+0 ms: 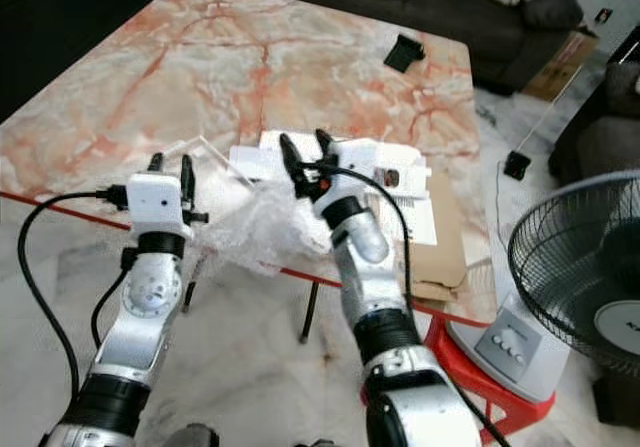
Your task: Picking trash to rubbish bin
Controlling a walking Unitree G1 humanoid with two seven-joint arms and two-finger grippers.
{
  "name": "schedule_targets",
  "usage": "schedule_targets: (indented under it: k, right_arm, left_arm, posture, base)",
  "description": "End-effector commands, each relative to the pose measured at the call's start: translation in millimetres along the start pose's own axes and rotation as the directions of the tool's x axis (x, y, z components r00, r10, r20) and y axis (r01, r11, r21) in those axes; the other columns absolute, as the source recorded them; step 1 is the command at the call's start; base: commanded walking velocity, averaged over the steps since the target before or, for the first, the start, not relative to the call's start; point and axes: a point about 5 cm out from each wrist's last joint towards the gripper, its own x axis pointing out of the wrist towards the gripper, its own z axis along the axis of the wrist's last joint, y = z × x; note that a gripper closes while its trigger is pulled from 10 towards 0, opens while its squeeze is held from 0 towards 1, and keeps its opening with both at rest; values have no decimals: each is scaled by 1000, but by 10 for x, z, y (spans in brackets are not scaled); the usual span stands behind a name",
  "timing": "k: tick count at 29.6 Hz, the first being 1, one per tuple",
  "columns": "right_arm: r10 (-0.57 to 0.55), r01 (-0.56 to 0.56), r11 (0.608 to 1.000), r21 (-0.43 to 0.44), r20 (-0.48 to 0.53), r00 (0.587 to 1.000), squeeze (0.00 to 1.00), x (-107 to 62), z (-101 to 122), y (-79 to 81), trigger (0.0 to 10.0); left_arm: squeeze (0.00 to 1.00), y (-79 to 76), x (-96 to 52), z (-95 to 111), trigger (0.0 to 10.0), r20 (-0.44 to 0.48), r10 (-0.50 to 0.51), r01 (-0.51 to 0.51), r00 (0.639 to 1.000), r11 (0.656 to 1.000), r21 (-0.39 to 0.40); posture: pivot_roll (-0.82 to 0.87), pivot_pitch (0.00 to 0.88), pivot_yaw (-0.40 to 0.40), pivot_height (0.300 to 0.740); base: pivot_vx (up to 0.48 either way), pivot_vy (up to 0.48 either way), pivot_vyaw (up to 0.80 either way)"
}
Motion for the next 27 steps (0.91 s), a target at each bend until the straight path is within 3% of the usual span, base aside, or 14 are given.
schedule_targets:
  k: [1,22,27]
  right_arm:
    - [3,-3,1000,8,2,1000,0,5,-1,20,10000]
    - [4,-4,1000,10,-8,1000,0,-3,-14,15,10000]
    - [-7,7,1000,17,-8,1000,0,0,-28,18,10000]
  left_arm:
    - [0,-6,1,19,10000,2,2,-2,1000,1000,-9]
    - [0,-20,-10,24,10000,0,7,-7,1000,1000,-7]
    - [0,-1,-39,4,10000,-17,1,-1,1000,1000,6]
  posture:
    - [97,192,-172,740]
    - [99,189,-167,740]
    - [114,186,-140,740]
  base:
    - [322,0,0]
    - [316,0,0]
    - [0,0,0]
